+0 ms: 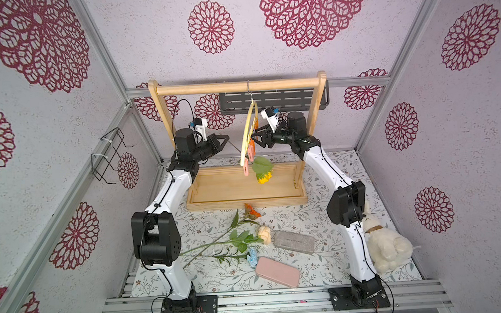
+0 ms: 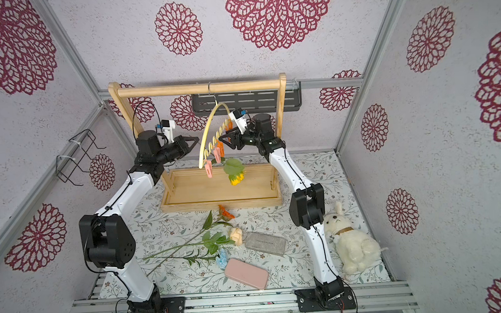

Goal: Dry the flowers on a clothes hanger
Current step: Open the clamp at the hanger.

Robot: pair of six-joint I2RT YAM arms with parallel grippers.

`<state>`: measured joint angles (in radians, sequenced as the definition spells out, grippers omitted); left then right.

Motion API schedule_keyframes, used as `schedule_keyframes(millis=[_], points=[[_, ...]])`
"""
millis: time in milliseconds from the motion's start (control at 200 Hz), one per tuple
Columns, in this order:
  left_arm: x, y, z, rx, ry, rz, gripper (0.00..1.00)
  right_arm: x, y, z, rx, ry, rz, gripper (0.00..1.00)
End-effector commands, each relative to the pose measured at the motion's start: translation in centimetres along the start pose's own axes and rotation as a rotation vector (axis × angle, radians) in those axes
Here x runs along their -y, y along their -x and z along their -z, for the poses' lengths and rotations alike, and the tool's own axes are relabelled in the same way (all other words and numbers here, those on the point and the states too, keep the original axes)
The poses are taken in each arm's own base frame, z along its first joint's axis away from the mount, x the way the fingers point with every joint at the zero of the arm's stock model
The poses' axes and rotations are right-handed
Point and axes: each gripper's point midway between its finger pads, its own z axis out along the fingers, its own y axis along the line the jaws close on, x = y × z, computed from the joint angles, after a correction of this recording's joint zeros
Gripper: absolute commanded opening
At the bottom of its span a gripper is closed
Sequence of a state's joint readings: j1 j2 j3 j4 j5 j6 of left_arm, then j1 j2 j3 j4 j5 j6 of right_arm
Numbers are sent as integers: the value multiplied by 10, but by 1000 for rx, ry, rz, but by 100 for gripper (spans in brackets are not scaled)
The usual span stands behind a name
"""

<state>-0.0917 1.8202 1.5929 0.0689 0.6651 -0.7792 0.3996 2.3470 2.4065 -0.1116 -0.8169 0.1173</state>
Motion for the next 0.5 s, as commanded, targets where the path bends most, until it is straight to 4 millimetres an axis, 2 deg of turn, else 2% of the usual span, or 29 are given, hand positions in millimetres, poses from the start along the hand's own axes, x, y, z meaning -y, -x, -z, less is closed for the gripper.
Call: schedule_keyframes(millis=[0, 495], points=[[4, 9, 1, 13, -15, -21, 0, -7, 29, 21, 23, -18, 47, 55], [3, 8, 0, 11, -15, -10, 0, -10, 35, 34, 2, -54, 69, 54]])
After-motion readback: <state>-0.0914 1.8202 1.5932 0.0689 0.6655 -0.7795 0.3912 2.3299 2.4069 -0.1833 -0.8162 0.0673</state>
